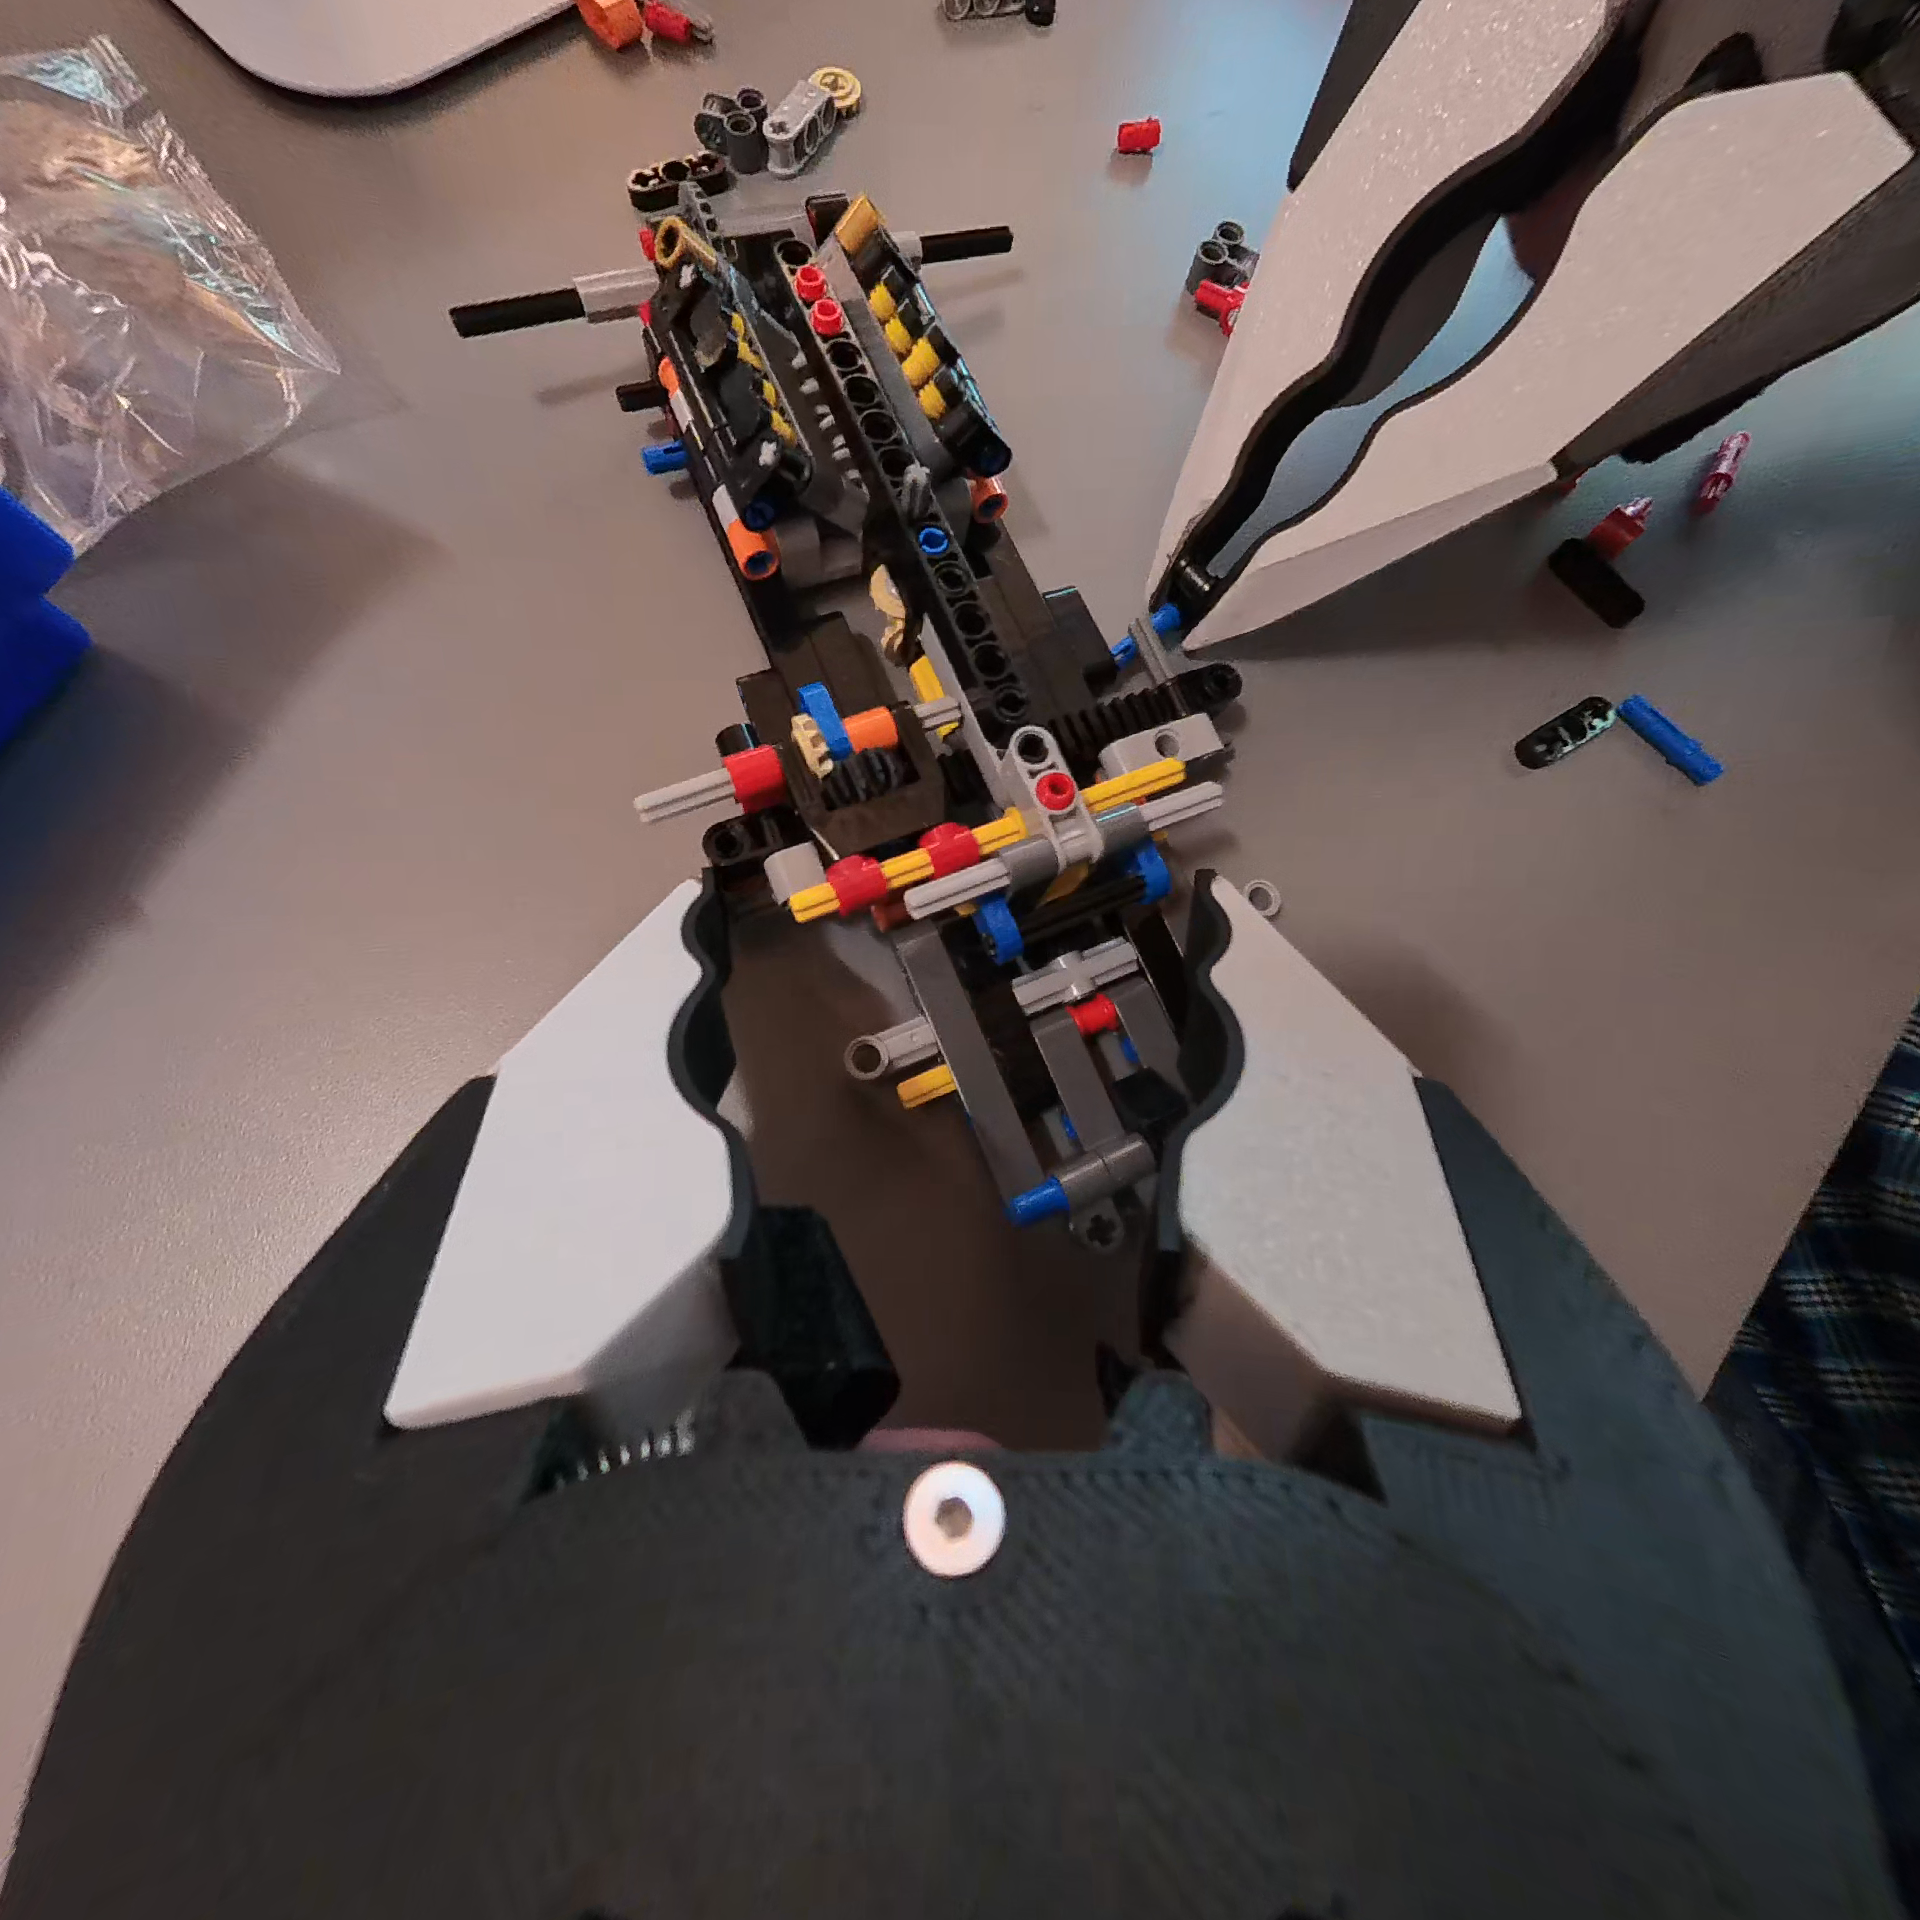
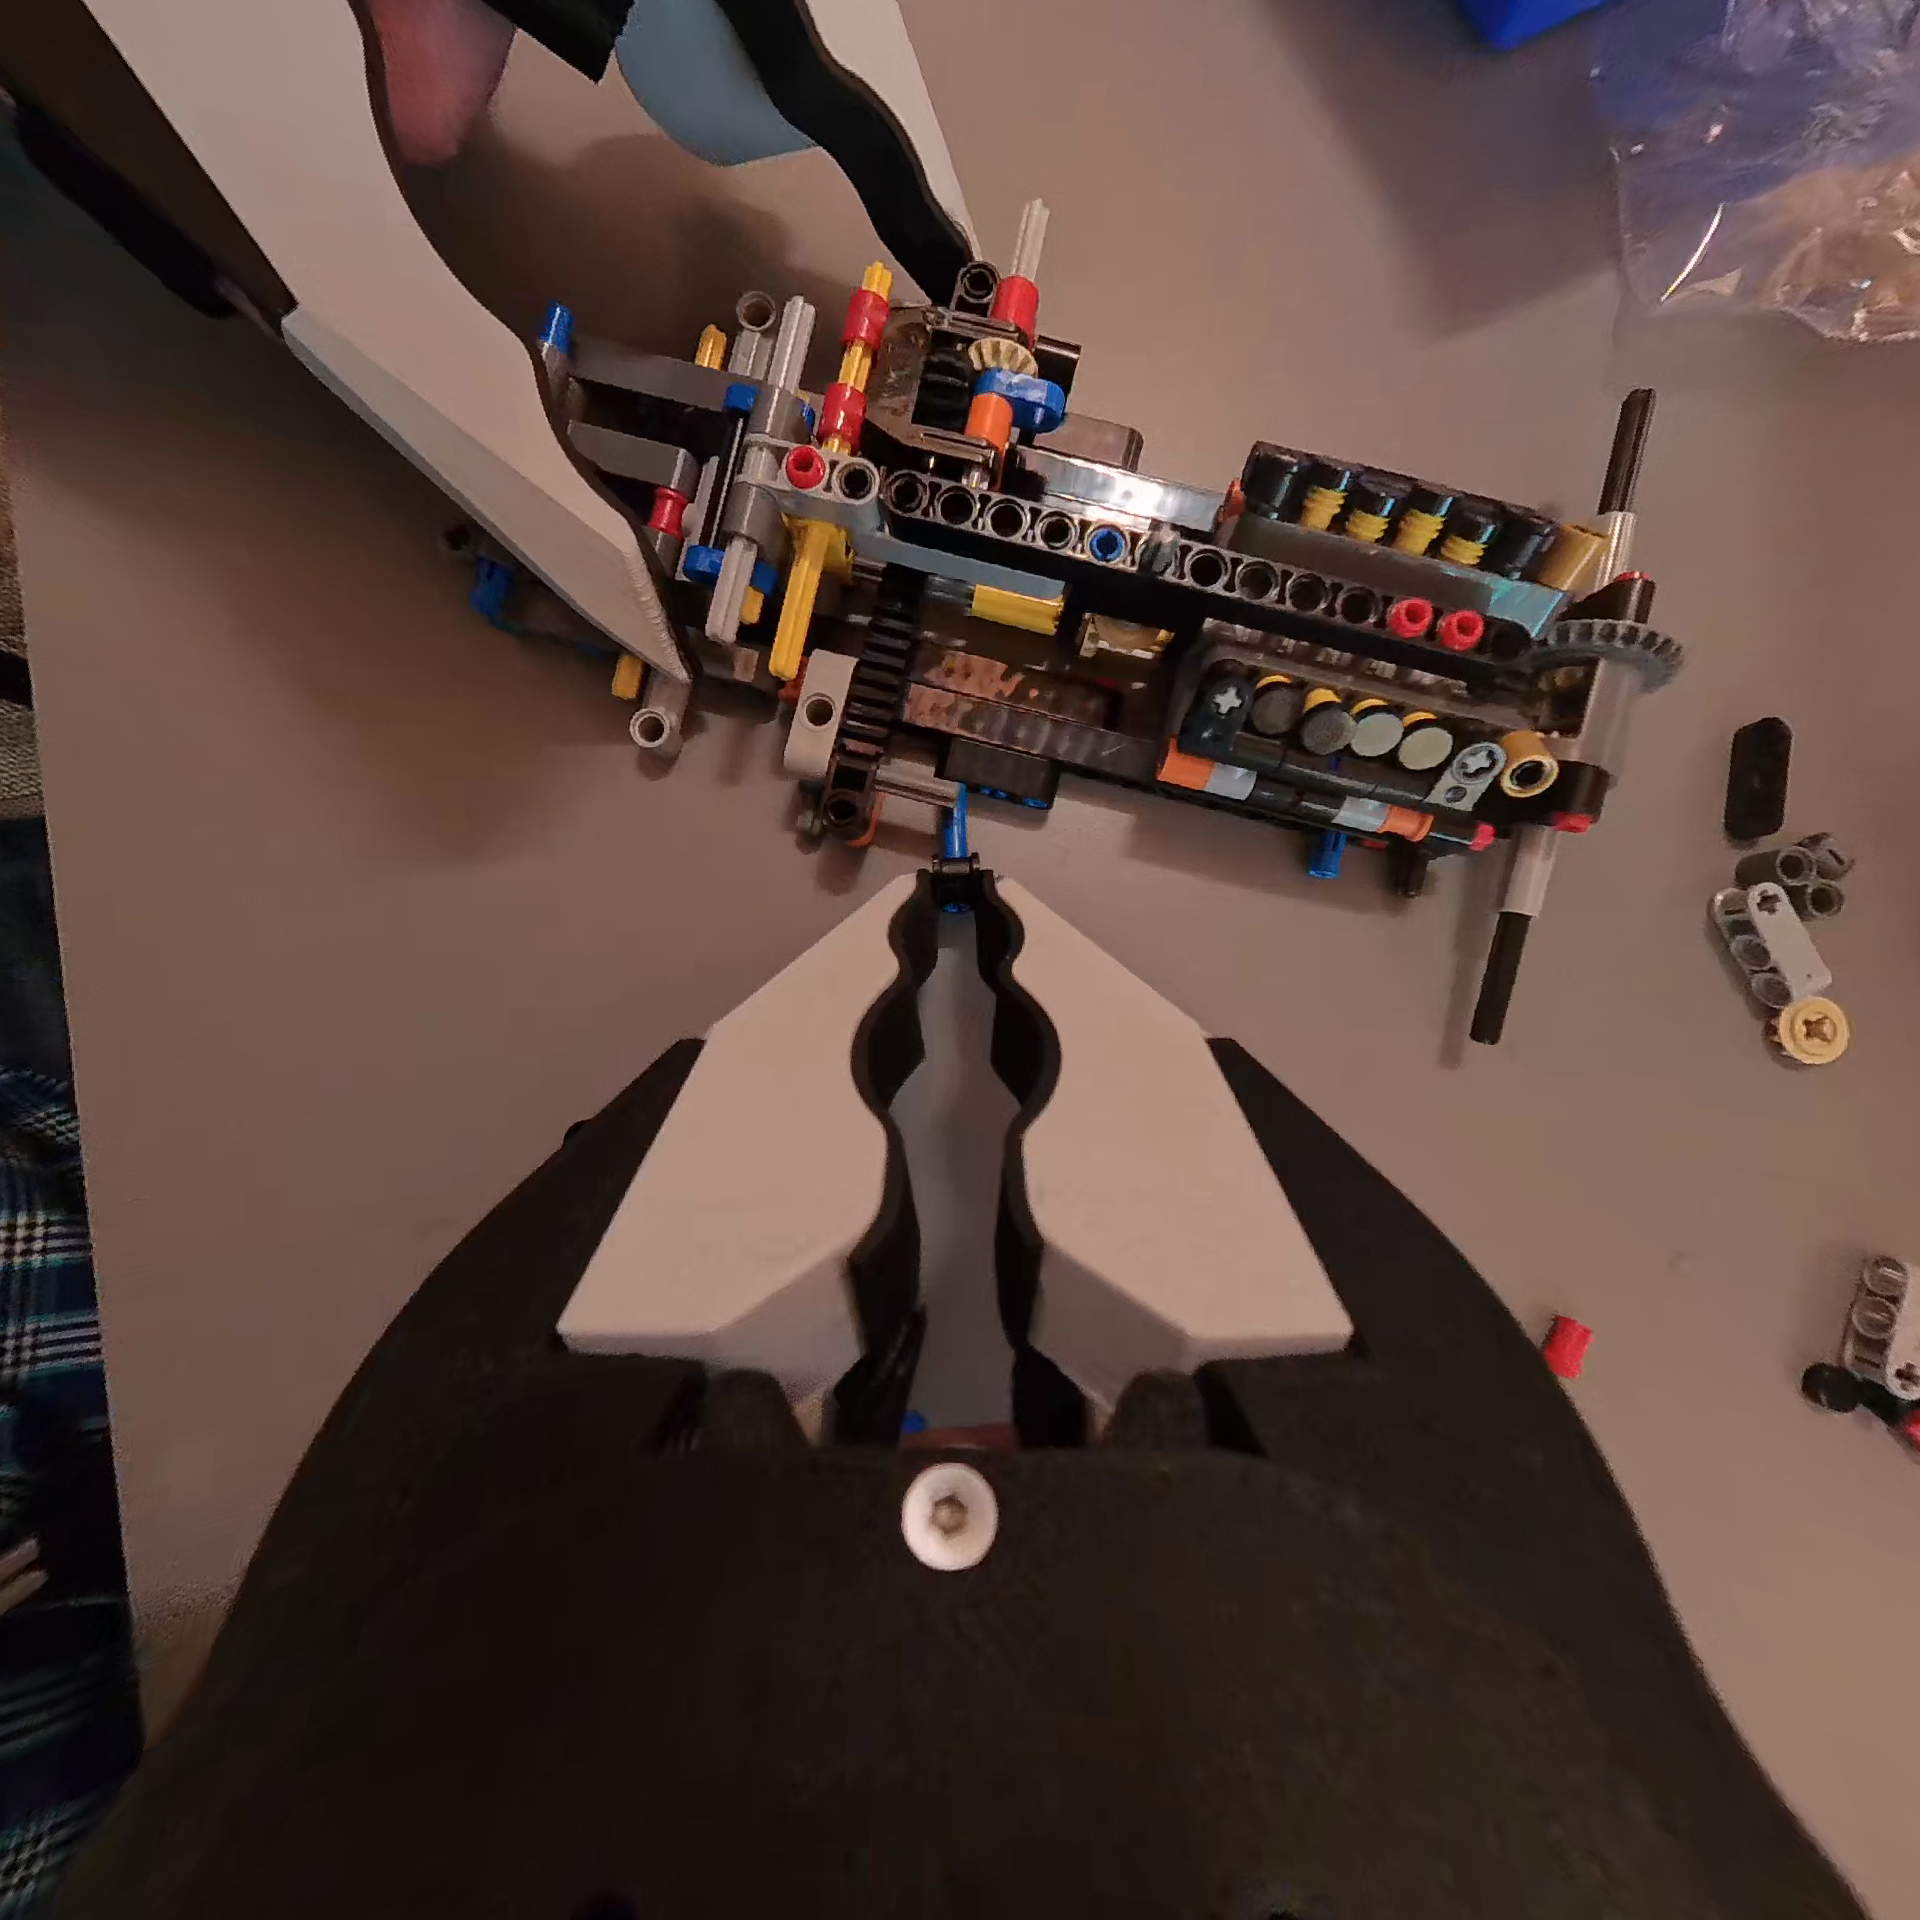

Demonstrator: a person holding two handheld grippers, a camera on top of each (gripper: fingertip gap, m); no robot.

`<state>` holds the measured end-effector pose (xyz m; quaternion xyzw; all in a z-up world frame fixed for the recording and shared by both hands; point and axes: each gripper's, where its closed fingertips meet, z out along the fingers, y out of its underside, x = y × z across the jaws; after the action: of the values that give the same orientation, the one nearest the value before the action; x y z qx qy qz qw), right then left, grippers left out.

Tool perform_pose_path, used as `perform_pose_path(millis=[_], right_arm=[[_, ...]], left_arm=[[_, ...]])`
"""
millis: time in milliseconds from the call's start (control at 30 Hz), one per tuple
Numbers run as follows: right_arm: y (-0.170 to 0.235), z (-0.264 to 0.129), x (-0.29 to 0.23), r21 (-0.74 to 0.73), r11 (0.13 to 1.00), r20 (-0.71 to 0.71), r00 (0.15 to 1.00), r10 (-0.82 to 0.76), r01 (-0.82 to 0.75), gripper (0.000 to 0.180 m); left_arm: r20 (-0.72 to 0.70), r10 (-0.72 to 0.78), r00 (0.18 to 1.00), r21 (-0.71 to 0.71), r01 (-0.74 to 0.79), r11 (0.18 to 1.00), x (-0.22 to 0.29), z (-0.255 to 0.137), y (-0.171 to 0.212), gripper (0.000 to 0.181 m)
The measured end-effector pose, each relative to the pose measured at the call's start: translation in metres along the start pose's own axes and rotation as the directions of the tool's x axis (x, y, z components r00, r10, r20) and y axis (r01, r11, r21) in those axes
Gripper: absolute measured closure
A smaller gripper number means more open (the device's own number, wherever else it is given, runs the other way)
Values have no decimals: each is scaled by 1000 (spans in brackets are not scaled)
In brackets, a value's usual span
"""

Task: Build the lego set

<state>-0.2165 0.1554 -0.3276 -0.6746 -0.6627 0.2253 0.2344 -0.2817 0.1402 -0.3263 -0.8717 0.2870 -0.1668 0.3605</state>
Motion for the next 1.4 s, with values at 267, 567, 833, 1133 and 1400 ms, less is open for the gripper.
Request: perform_pose_path(millis=[267,567,833,1133,1400], right_arm=[[0,1,2,-91,996,-2,1000,-21,20,176],[-2,2,7,5,998,-55,997,60,-60,176],[-3,2,10,116,987,-88,989,120,-110,176],[-5,3,12,155,980,-50,990,135,-126,176],[-6,3,12,161,979,-40,991,131,-123,176]], left_arm=[[5,-34,999,11,34,999,-1,0,-2,100],[22,-66,998,17,65,998,0,0,-2,98],[16,-89,996,27,89,996,-1,-2,-2,104],[-36,-96,995,22,97,995,-2,-5,-3,84],[-77,-14,997,-43,11,999,-11,0,-5,86]])
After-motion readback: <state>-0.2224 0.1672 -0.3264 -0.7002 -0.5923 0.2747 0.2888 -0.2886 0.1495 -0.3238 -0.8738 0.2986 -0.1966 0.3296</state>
